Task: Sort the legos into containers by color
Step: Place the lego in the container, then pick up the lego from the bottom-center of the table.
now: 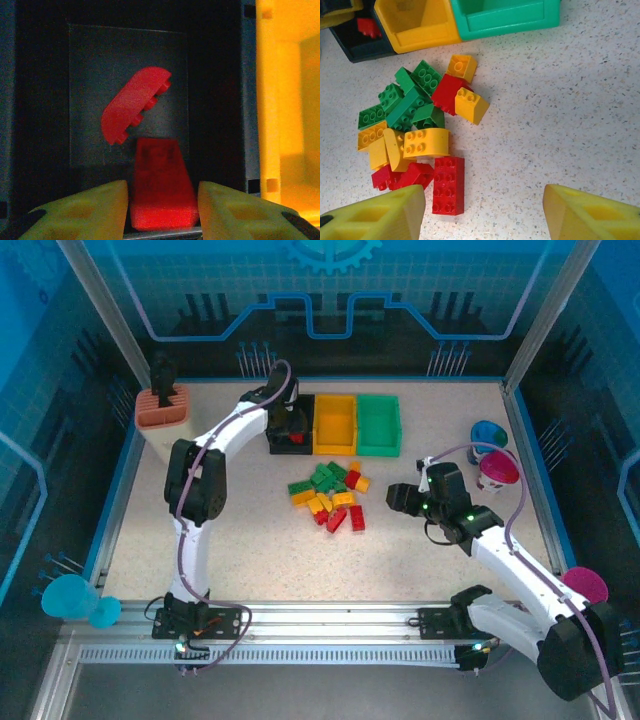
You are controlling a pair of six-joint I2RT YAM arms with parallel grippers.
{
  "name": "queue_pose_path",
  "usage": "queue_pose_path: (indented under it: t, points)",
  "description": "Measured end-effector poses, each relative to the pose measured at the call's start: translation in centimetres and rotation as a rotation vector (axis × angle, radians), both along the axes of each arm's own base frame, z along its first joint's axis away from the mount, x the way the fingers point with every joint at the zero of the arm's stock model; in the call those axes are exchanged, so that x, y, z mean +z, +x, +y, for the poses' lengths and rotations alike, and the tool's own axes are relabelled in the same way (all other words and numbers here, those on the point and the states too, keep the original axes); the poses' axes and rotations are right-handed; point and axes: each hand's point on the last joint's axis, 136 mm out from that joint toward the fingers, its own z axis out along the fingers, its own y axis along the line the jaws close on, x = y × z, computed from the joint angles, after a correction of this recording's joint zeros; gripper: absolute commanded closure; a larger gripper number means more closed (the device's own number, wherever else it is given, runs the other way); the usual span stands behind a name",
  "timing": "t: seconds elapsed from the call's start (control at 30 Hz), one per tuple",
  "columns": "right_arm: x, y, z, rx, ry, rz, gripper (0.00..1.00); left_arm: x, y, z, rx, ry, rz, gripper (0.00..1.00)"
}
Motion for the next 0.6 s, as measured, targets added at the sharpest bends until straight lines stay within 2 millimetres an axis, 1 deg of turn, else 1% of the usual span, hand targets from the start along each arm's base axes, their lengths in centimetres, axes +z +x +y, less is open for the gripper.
queue_pose_path:
  t: [0.03,0.1,0.13,0.2,0.3,0.33,0.4,0.47,0.6]
  points:
    - [0.0,0.0,0.0,0.001,0.0,0.0,0.36,0.2,0.1,0.0,-0.001,0.0,-0.002,0.49]
    - [0.0,-0.1,0.1,0.003,-0.002,0.001,0.36,0.7,0.3,-0.1,-0.003,-0.001,-0.01,0.26]
    - [0.0,-0.1,0.1,0.006,-0.002,0.002,0.36,1.0,0.4,-0.1,-0.005,-0.001,-0.014,0.21]
    - [0.2,-0.2,0.4,0.014,-0.001,0.001,0.36,1.5,0.6,-0.2,0.001,-0.006,-0.018,0.16]
    - [0.5,-0.3,0.7,0.024,-0.001,-0.007,0.36,2.1,0.1,-0.2,-0.002,-0.016,-0.024,0.13]
    - [0.5,-0.4,0.8,0.028,-0.002,-0.006,0.36,2.3,-0.4,-0.1,-0.004,-0.022,-0.027,0.13]
    - [0.4,-0.5,1.0,0.035,-0.007,-0.001,0.36,3.1,-2.2,0.2,-0.01,-0.036,-0.023,0.14]
    - [0.1,-0.7,1.3,0.049,-0.021,0.014,0.36,4.7,-3.9,0.3,-0.015,-0.061,-0.041,0.15]
    - [-0.8,-1.0,2.5,0.096,-0.075,0.059,0.36,9.1,-6.9,0.3,-0.025,-0.109,-0.137,0.17]
